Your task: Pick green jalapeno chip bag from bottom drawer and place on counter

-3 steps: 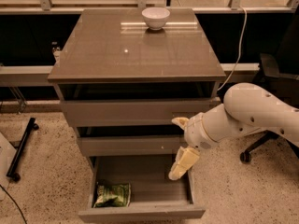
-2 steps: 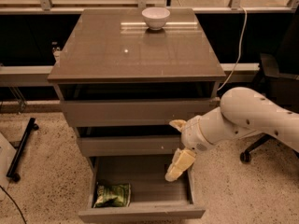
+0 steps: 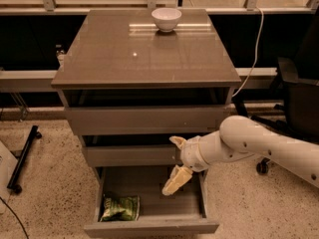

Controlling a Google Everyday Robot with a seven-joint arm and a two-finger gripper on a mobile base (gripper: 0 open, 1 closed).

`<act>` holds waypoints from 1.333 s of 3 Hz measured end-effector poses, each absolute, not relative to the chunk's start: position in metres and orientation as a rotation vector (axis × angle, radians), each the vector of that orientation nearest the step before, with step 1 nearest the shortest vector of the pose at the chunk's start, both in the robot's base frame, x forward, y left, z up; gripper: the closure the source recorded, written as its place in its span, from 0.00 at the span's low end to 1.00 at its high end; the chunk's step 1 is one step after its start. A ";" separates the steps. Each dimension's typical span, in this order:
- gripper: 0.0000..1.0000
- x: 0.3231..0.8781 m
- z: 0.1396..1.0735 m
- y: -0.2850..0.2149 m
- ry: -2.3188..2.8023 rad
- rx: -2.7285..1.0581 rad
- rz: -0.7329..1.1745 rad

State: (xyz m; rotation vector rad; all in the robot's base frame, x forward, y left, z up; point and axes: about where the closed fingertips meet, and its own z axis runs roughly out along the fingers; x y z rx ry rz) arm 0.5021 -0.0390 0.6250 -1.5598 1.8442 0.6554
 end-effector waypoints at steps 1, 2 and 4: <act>0.00 0.515 0.590 -0.024 1.808 -1.513 0.693; 0.00 0.525 0.555 -0.013 1.781 -1.454 0.748; 0.00 0.526 0.527 -0.001 1.826 -1.419 0.776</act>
Offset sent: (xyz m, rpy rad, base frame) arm 0.0357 0.0358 -0.1158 0.2129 0.0139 -0.0455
